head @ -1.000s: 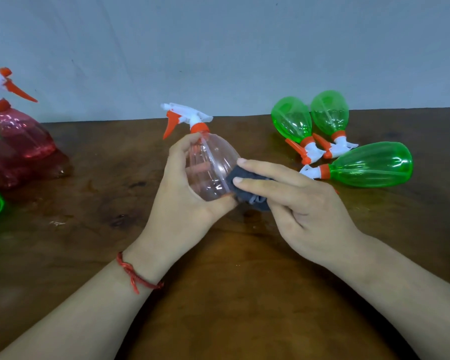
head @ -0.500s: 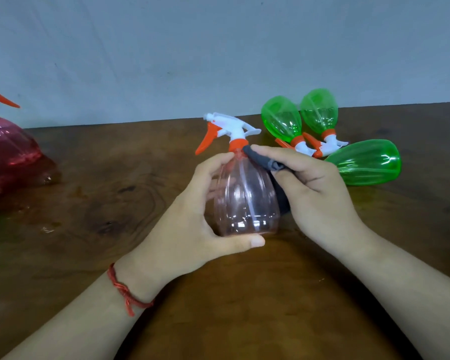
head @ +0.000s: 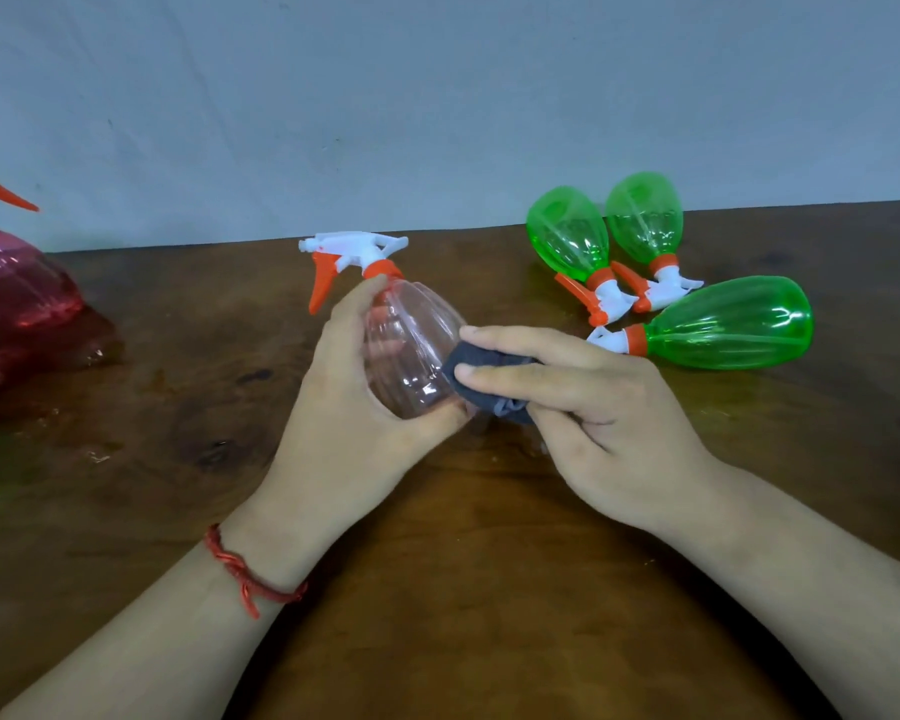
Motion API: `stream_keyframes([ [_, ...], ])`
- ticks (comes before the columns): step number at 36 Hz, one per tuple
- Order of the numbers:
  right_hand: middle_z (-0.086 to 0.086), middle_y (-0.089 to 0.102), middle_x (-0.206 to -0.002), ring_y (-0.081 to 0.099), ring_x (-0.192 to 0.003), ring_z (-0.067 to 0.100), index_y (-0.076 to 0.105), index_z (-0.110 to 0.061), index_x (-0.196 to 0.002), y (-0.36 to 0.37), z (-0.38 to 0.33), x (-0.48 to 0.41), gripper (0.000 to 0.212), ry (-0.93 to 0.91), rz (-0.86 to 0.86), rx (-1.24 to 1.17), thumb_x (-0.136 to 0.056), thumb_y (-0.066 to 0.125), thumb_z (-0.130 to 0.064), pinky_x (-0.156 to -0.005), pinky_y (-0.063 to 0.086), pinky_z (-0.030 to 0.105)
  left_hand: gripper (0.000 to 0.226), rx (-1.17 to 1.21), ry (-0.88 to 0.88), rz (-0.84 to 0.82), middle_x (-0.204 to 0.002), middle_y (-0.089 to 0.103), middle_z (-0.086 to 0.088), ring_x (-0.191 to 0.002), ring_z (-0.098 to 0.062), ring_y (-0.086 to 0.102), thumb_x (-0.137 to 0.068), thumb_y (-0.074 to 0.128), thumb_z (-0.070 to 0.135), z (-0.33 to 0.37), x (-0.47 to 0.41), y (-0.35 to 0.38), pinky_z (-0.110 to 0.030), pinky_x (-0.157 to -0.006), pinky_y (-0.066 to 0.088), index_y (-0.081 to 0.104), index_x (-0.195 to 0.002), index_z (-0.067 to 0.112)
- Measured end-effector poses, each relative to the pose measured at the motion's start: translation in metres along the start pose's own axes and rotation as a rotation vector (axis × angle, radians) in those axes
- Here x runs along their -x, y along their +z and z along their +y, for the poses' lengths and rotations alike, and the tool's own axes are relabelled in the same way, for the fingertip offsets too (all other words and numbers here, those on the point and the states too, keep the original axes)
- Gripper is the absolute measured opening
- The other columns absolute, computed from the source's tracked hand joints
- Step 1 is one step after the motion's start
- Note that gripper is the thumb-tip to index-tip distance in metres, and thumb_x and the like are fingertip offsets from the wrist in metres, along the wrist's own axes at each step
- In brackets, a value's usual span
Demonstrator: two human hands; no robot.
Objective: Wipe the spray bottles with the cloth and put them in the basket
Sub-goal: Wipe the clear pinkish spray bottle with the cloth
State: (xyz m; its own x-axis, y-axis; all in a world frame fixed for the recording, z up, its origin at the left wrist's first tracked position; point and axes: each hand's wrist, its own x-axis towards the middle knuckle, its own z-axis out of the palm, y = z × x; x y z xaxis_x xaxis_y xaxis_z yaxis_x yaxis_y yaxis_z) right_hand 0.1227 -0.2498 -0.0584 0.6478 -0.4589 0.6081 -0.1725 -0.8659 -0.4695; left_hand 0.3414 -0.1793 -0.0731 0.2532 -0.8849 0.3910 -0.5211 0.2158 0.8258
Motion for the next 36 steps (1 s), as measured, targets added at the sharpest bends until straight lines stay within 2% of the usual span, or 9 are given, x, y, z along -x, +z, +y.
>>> stream_keyframes([
  [3,-0.004,0.061,-0.149,0.055,-0.139,0.008,0.075,-0.020,-0.130,0.000,0.003,0.000,0.058,-0.032,-0.023,0.059,-0.091,0.056,0.018,-0.111,0.049,0.026,0.110,-0.030,-0.002,0.013,-0.155,0.053,0.008,-0.139,-0.019,0.059,-0.072,0.100,0.044,0.000,0.000,0.000,-0.044,-0.110,0.056,0.035,-0.160,0.036],
  [10,-0.003,0.063,-0.146,0.057,-0.135,0.006,0.075,-0.019,-0.130,0.000,0.000,-0.001,0.055,-0.028,0.035,0.031,-0.093,0.052,0.016,-0.108,0.049,0.021,0.109,-0.035,0.024,0.013,-0.155,0.052,0.008,-0.140,-0.022,0.058,-0.074,0.100,0.042,0.003,0.002,0.000,-0.044,-0.110,0.055,0.036,-0.161,0.033],
  [13,-0.005,0.064,-0.145,0.057,-0.136,0.002,0.074,-0.017,-0.130,0.003,0.000,-0.001,0.057,0.104,0.102,-0.136,-0.095,0.049,0.020,-0.111,0.047,0.022,0.109,-0.061,0.062,-0.008,-0.157,0.049,0.011,-0.144,-0.020,0.054,-0.074,0.099,0.040,0.008,0.003,-0.002,-0.043,-0.114,0.053,0.036,-0.162,0.033],
  [18,-0.016,0.071,-0.134,0.060,-0.132,0.001,0.073,-0.030,-0.127,0.001,0.002,-0.008,0.056,0.406,0.161,-0.477,-0.102,0.047,0.013,-0.116,0.048,0.034,0.113,-0.022,0.106,-0.116,-0.160,0.048,0.007,-0.144,-0.022,0.054,-0.072,0.101,0.032,0.013,0.007,0.000,-0.044,-0.115,0.051,0.035,-0.163,0.031],
  [22,-0.013,0.073,-0.131,0.063,-0.131,0.008,0.074,-0.030,-0.128,-0.002,0.005,-0.013,0.053,0.498,0.200,-0.592,-0.103,0.049,0.010,-0.116,0.048,0.042,0.113,0.067,0.128,-0.218,-0.158,0.048,0.011,-0.140,-0.019,0.059,-0.071,0.101,0.024,0.021,0.012,0.001,-0.037,-0.114,0.053,0.035,-0.162,0.026],
  [24,-0.009,0.074,-0.131,0.063,-0.131,0.013,0.076,-0.028,-0.127,-0.002,0.006,-0.014,0.053,0.523,0.231,-0.656,-0.103,0.049,0.010,-0.118,0.045,0.047,0.113,0.140,0.120,-0.290,-0.159,0.048,0.010,-0.143,-0.020,0.056,-0.072,0.099,0.017,0.022,0.014,0.003,-0.038,-0.116,0.051,0.032,-0.163,0.023],
  [26,-0.009,0.075,-0.128,0.065,-0.128,0.012,0.077,-0.028,-0.124,-0.002,0.007,-0.014,0.053,0.531,0.260,-0.658,-0.102,0.048,0.012,-0.117,0.046,0.046,0.114,0.172,0.087,-0.361,-0.162,0.045,0.010,-0.149,-0.018,0.050,-0.074,0.097,0.014,0.021,0.014,0.004,-0.038,-0.119,0.048,0.028,-0.165,0.024],
  [30,-0.014,0.076,-0.123,0.067,-0.122,0.005,0.076,-0.022,-0.124,-0.003,0.006,-0.012,0.046,0.500,0.291,-0.555,-0.102,0.052,0.010,-0.112,0.051,0.037,0.115,0.050,0.080,-0.403,-0.163,0.041,0.024,-0.153,-0.004,0.041,-0.078,0.096,0.021,0.018,0.010,0.002,-0.025,-0.122,0.040,0.023,-0.166,0.035],
  [36,-0.013,0.071,-0.134,0.060,-0.133,0.002,0.075,-0.027,-0.126,0.002,0.005,-0.008,0.052,0.368,0.239,-0.385,-0.102,0.050,0.012,-0.114,0.048,0.029,0.114,0.070,0.140,-0.326,-0.160,0.044,0.019,-0.149,-0.013,0.049,-0.074,0.098,0.015,0.019,0.014,0.009,-0.033,-0.118,0.048,0.029,-0.165,0.025],
])
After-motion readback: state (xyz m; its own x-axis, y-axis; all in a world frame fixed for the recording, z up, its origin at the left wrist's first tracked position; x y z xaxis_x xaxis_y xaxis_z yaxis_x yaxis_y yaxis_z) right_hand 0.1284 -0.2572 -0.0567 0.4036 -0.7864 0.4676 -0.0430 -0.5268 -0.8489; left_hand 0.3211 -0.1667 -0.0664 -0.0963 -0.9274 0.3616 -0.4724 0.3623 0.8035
